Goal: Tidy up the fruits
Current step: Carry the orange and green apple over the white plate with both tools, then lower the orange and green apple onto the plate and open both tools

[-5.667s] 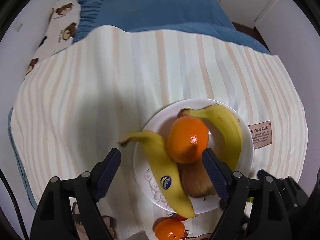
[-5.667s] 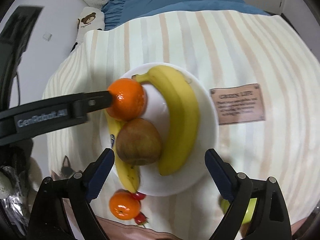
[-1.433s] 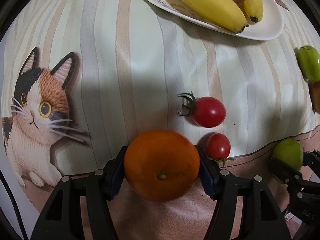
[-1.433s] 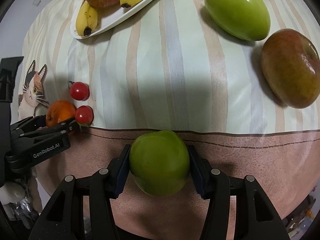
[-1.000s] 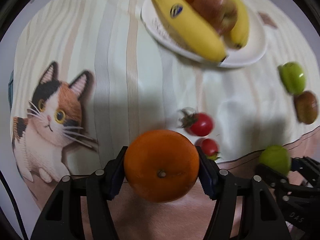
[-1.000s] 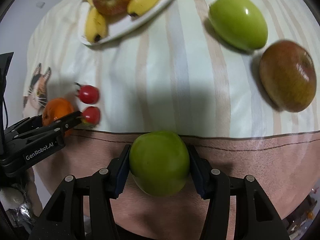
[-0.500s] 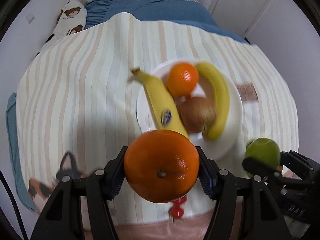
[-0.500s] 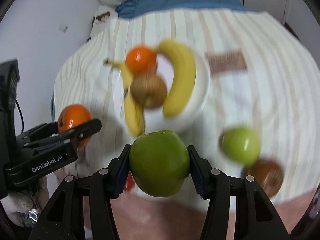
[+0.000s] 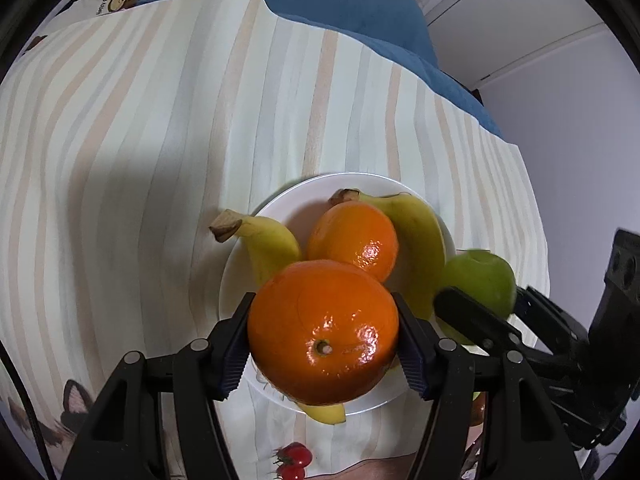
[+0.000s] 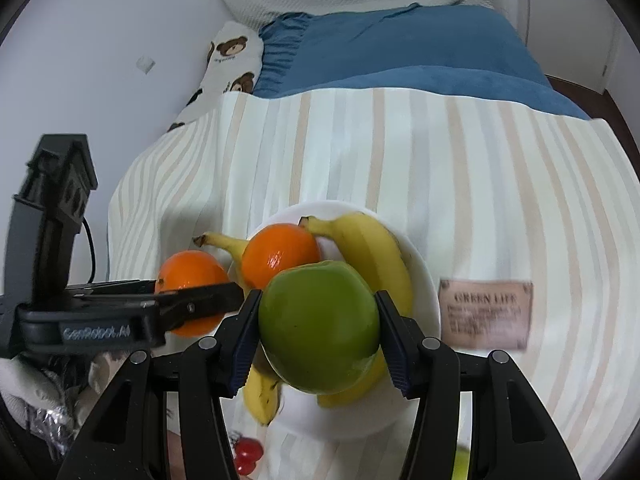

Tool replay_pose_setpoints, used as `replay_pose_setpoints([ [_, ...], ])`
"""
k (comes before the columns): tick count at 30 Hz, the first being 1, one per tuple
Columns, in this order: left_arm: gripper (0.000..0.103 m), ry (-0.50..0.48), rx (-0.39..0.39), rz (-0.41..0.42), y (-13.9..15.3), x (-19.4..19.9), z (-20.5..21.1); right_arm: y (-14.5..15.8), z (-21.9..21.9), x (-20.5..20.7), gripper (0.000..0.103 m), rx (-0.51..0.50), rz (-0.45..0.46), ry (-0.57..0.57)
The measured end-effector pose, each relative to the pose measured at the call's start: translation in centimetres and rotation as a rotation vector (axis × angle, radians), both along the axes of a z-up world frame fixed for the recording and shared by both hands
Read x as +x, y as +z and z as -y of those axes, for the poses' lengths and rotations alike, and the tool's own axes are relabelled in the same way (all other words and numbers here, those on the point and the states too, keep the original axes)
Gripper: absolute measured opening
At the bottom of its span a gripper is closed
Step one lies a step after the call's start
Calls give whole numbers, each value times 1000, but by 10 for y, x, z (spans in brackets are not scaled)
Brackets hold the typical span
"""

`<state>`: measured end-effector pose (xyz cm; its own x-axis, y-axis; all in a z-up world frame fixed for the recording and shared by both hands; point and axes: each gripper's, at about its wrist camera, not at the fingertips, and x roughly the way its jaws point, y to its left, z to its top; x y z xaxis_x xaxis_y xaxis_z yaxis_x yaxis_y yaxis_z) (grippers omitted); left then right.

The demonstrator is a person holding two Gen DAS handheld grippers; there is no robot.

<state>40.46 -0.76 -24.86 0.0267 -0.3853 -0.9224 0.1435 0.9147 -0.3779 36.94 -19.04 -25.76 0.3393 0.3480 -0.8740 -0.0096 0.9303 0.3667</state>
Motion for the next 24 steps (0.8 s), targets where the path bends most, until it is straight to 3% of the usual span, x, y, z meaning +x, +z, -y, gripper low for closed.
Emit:
replay_pose_setpoints([
  [7,61,35,11,-57,-27,-5,-12,-27,-8,16,58,20,-48,52],
  [18,62,94,-22,-61,-42,-22,-34,-26,-15,17,66,20,-47,52],
  [22,62,63,55,-22,-41,-27,-28,-27,-19,19,71,18,-49,53],
  [24,64,60,52,-24,-45,-29,-27,-27,-20,18,74,20,-49,51],
])
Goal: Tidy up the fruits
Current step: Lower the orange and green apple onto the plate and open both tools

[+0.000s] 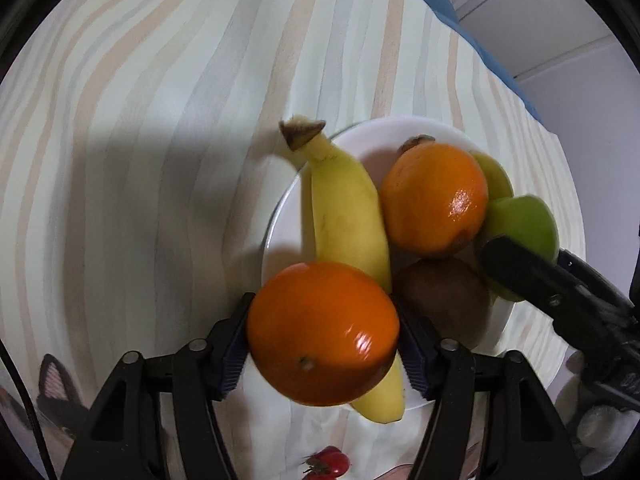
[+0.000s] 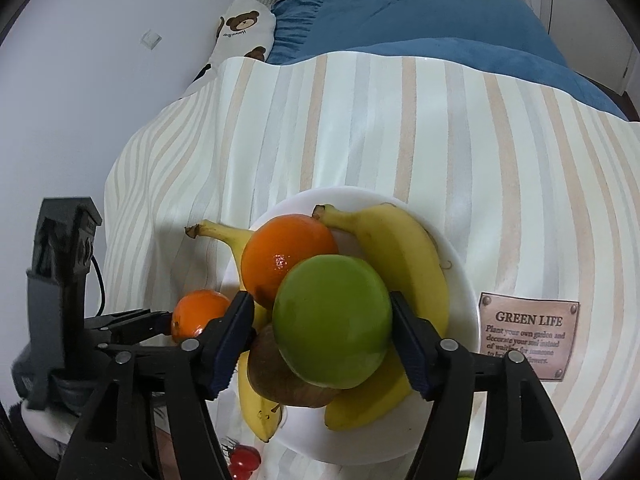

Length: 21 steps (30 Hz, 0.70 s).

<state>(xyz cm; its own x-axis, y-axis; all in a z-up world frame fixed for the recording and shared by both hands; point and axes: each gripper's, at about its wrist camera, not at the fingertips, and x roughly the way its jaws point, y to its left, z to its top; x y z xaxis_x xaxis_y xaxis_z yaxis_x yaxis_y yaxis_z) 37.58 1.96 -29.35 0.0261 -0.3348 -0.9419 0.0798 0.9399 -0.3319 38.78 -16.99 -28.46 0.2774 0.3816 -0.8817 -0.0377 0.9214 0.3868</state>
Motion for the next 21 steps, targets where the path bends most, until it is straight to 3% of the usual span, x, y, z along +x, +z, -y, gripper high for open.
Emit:
replay_pose_setpoints([
  [5,65,53,-51,-28,-3,-6,-20,0,-6,0,77,-16,5,1],
  [10,65,58,-40,-27,-1,-7,-20,0,-5,1,78,-11,-2,-6],
  [16,70,52,-49,-30,-3,-4,-15,-2,-9,0,93,6,-10,6],
  [21,72,45,-50,-17,-1,-1,-14,-2,-10,-2,96,5,-14,5],
])
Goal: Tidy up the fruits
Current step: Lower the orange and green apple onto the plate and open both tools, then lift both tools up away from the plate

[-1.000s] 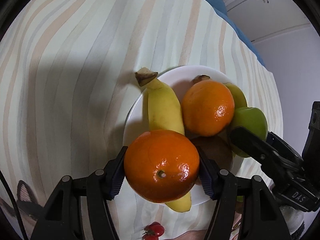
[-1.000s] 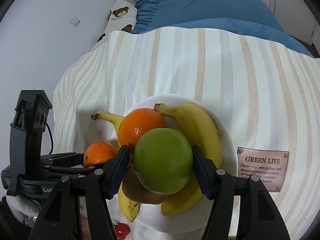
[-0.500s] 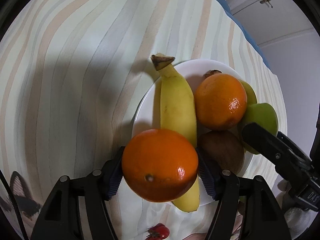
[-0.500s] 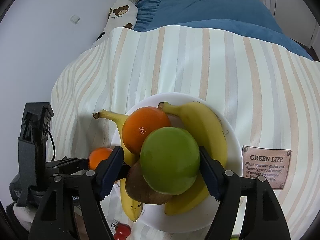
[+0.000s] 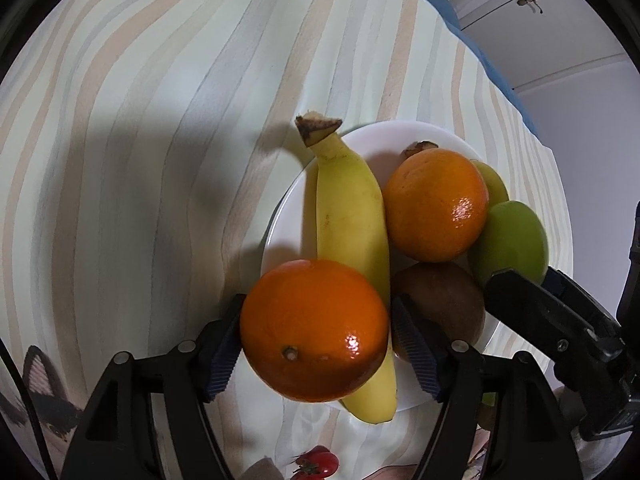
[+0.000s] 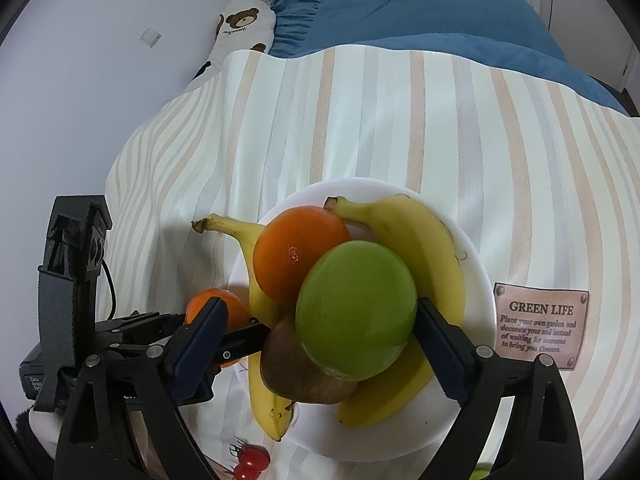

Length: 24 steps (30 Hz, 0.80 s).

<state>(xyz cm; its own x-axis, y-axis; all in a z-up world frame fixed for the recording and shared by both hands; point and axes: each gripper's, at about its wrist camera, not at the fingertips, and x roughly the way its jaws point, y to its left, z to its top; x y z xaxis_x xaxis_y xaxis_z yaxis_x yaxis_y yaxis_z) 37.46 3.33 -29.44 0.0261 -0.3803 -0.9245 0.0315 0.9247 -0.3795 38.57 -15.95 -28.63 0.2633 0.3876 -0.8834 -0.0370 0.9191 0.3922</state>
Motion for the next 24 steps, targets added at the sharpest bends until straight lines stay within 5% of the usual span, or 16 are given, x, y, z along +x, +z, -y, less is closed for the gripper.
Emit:
replay_pose_setpoints([
  [11,94,-25,30,49,12,7,11,8,15,-4,99,8,12,-35],
  [15,95,-31,48,89,23,9,19,17,24,-10,99,2,28,-56],
  [24,95,-37,234,269,67,-17,21,45,36,-53,100,-166,61,-129],
])
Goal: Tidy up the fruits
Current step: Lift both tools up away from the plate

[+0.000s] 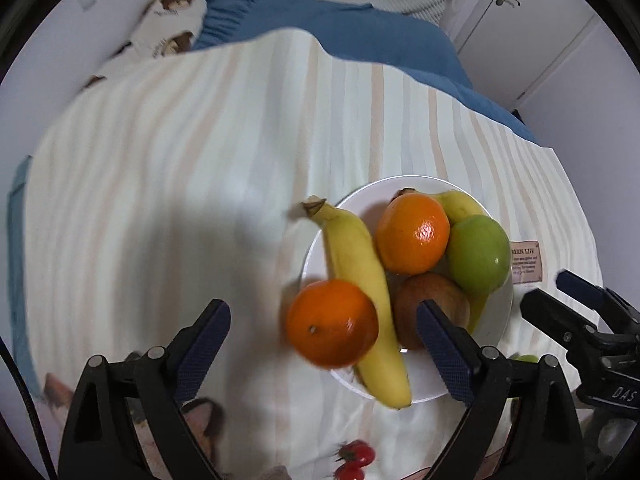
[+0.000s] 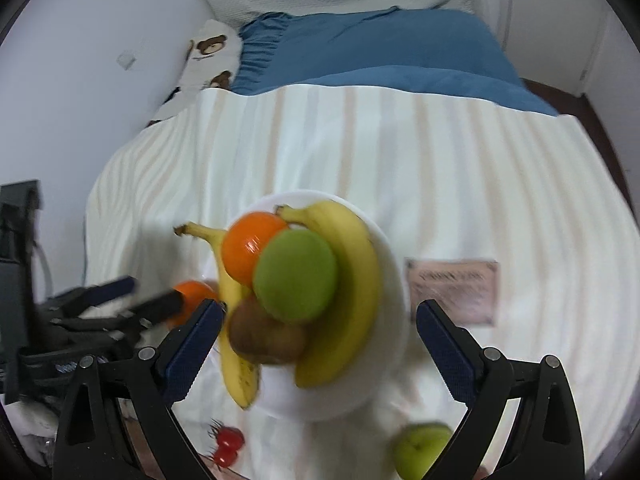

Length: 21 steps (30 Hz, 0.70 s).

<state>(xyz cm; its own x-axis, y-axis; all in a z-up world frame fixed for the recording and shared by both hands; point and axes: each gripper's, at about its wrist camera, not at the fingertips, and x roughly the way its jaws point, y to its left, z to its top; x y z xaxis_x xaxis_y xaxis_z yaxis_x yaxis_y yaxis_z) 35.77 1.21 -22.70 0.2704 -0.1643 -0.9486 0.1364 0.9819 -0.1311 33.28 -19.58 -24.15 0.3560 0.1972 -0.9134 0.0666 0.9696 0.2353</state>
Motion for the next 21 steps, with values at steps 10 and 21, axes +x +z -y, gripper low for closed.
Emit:
replay_pose_setpoints([
  [10,95,-9,78,139,50,-75,-6,50,-9,-79,100,-125,91,-60],
  [21,95,-4,95,268,118,-156,-9,123,-21,-164,100,-152,233,-70],
])
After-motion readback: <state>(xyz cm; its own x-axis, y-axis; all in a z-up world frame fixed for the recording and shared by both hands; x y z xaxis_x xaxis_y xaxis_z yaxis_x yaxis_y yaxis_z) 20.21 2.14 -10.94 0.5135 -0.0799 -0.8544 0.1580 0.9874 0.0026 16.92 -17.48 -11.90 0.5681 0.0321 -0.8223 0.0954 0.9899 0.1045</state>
